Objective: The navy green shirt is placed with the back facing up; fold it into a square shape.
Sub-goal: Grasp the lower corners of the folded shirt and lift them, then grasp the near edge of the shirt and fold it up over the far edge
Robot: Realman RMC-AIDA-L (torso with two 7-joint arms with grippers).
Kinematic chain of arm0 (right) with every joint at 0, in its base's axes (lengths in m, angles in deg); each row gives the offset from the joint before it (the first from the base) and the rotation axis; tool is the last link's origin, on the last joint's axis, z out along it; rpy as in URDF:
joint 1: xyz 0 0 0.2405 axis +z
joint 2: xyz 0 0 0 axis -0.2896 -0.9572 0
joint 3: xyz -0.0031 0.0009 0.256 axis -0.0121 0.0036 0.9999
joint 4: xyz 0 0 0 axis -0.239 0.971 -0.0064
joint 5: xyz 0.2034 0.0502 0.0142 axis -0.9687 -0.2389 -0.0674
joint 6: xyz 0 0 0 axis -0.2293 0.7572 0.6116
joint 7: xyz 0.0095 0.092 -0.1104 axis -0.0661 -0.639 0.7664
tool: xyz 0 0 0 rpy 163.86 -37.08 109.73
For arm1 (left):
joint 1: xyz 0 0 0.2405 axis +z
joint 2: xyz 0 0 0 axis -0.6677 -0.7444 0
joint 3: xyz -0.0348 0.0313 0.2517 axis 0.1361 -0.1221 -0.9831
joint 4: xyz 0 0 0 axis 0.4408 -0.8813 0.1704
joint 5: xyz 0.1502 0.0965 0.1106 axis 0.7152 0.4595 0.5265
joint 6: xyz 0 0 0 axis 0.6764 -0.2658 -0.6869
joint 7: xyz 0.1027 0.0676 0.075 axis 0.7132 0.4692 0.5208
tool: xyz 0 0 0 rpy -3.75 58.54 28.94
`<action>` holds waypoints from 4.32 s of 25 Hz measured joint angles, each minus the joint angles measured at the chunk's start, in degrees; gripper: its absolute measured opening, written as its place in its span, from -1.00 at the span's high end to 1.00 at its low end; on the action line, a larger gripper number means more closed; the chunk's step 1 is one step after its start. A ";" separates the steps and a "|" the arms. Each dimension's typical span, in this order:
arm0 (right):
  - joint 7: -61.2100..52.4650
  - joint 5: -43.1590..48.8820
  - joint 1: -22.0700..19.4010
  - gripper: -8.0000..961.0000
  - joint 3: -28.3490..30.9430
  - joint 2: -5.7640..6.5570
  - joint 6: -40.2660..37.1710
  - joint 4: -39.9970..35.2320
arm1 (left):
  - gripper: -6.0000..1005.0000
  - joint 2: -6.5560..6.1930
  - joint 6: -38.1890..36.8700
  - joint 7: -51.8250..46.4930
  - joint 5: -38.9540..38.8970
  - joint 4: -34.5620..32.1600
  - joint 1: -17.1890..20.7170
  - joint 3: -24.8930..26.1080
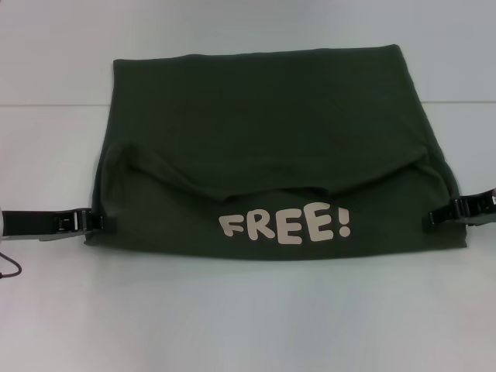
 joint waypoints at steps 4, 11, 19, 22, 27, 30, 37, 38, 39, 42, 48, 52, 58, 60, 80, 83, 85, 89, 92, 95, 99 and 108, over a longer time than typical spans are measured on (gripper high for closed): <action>0.05 0.07 -0.20 -0.14 0.00 -0.02 0.01 0.03 | 0.96 -0.05 0.00 -0.02 -0.02 0.00 -0.01 0.11; 0.09 0.04 -0.41 0.19 0.00 -0.04 0.18 0.03 | 0.96 -0.05 -0.07 -0.05 0.24 0.00 -0.05 -0.04; 0.71 0.12 -0.41 0.74 -0.07 0.05 -0.22 -0.24 | 0.96 -0.05 -0.95 0.20 0.46 0.00 -0.08 -0.25; 1.58 0.09 -0.41 0.83 -0.08 0.54 -2.05 -0.46 | 0.96 -0.18 -3.05 0.52 0.83 0.00 -0.17 -0.34; 5.09 -0.13 -0.72 0.89 0.26 1.85 -9.50 -0.66 | 0.96 -0.77 -8.35 -0.06 2.01 -0.85 -0.15 0.36; 7.68 0.11 -1.47 0.89 0.04 2.12 -13.70 -0.67 | 0.96 -1.10 -11.82 -1.07 2.43 -1.70 0.24 0.78; 14.36 0.26 -3.88 0.89 -0.13 2.58 -23.91 -0.68 | 0.96 -2.77 -26.77 -0.96 7.95 -2.30 -0.33 3.22; 15.32 0.26 -4.22 0.89 -0.14 2.65 -25.19 -0.68 | 0.96 -2.99 -28.67 -0.91 8.89 -2.34 -0.41 3.29; 15.98 0.26 -4.51 0.88 -0.14 2.69 -26.13 -0.68 | 0.96 -3.12 -30.15 -0.84 9.68 -2.34 -0.43 3.27; 18.64 0.26 -5.32 0.88 -0.20 2.73 -28.99 -0.68 | 0.96 -3.20 -34.31 -0.37 12.19 -2.36 -0.53 2.18; 20.87 0.35 -6.64 0.88 -3.21 2.25 -31.76 -0.47 | 0.96 -1.86 -38.55 0.17 15.39 -2.23 0.21 -4.58; 20.85 0.87 -7.04 0.88 -4.71 1.47 -31.67 -0.60 | 0.96 -1.20 -38.65 0.00 15.16 -2.15 0.59 -6.22; 21.39 0.30 -7.14 0.88 -1.17 1.73 -32.03 -0.74 | 0.96 -2.27 -38.64 0.45 14.31 -2.07 -0.25 -0.13; 22.62 0.27 -7.16 0.88 1.90 2.11 -32.86 -0.73 | 0.96 -2.59 -38.68 0.51 13.83 -2.01 -0.59 1.25; 18.35 -21.26 -6.67 0.87 22.03 5.50 -10.88 5.85 | 0.96 -4.72 -18.05 -2.24 -4.45 2.79 -1.59 16.94; 19.48 -23.27 -6.19 0.87 21.96 3.81 -5.85 6.17 | 0.96 -3.95 -12.45 -0.76 -8.66 4.70 -1.22 16.89; 21.14 -25.80 -5.89 0.87 21.92 2.14 -1.66 6.21 | 0.96 -3.30 -7.94 0.74 -11.47 6.18 -1.08 16.57; 25.49 -30.43 -5.16 0.87 21.52 -0.77 6.55 6.24 | 0.96 -2.23 -0.35 4.12 -14.77 8.73 -1.13 16.27; 30.23 -31.85 -3.52 0.86 21.26 -3.09 14.58 7.62 | 0.96 -1.48 4.22 6.54 -16.31 10.28 -1.57 16.20; 33.41 -31.94 -1.85 0.86 20.87 -4.15 20.31 9.84 | 0.96 -0.59 8.48 8.73 -17.75 11.05 -1.88 16.14; 36.81 -32.06 -0.25 0.86 20.64 -5.48 26.26 11.41 | 0.96 0.76 13.00 11.77 -20.10 11.44 -2.23 16.01; 47.81 -40.46 2.20 0.86 17.01 -6.51 37.03 16.41 | 0.96 2.71 21.29 17.78 -22.41 13.55 -4.02 15.87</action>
